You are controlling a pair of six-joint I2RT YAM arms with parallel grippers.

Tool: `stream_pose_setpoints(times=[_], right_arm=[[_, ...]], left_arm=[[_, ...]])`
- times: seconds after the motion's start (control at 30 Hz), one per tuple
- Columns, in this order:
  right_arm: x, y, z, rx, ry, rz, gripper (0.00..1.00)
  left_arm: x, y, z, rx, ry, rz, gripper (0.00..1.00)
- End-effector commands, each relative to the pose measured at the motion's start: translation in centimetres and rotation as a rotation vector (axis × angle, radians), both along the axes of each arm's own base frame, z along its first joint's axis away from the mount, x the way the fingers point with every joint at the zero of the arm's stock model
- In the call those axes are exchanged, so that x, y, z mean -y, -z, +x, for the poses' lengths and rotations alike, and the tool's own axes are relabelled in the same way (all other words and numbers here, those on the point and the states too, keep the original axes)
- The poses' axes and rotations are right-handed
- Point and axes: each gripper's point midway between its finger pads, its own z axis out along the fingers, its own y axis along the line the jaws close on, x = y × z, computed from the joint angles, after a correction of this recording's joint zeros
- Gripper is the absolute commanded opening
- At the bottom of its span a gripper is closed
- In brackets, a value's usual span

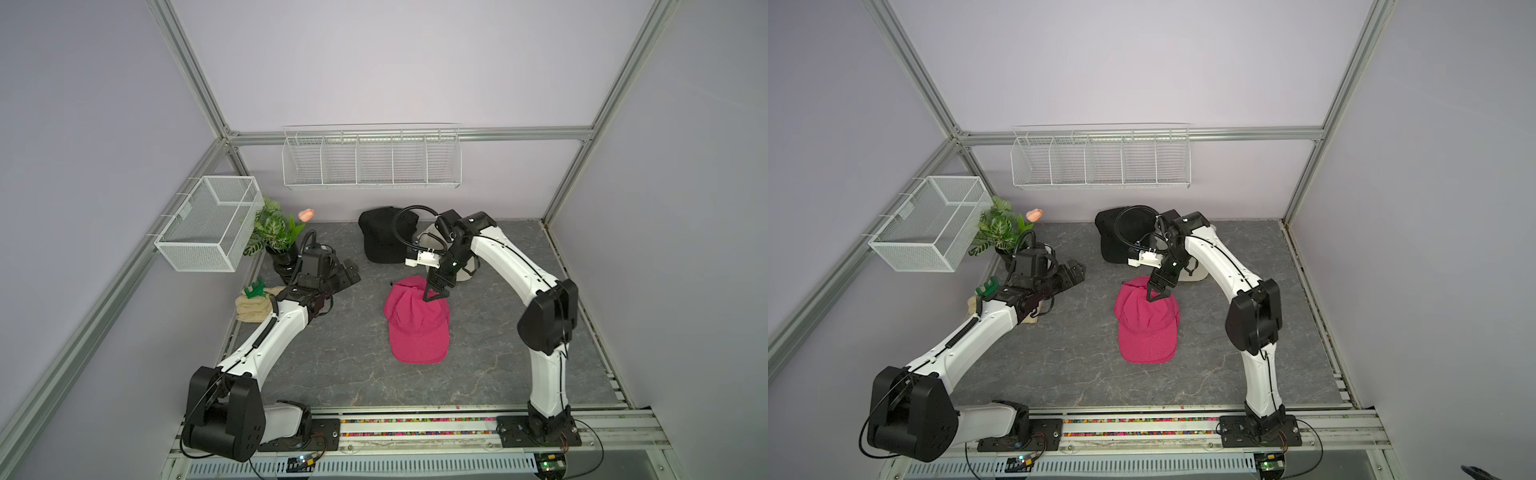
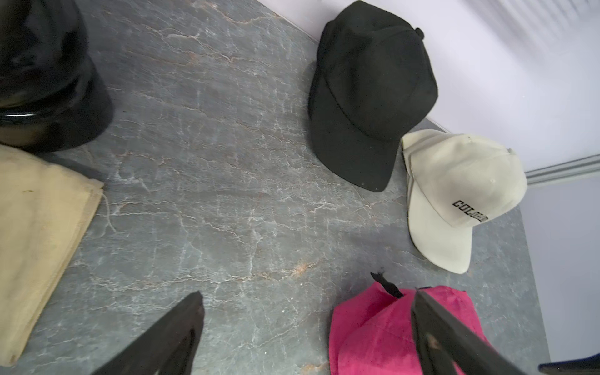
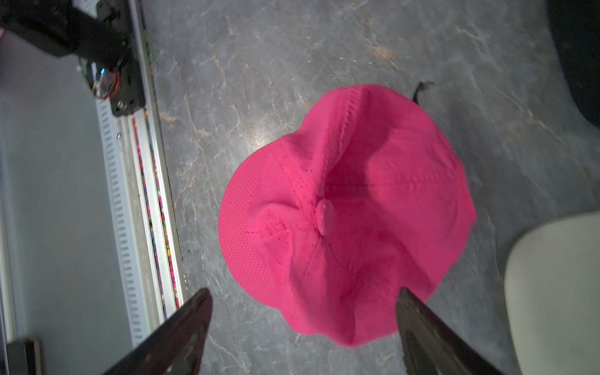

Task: Stack the baseball caps by color
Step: Place the baseball cap on the baseball cap, then move the baseball cap to the center of the board.

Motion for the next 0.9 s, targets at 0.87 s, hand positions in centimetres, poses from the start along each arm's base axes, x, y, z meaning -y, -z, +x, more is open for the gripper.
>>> stream_pose_setpoints(times=[0.87], right_arm=[[4.3, 15.4, -7.8, -0.188, 0.814, 0.180, 0.84]], left_arm=[[17.7, 10.2, -12.9, -0.195, 0.798, -0.095, 0.99]])
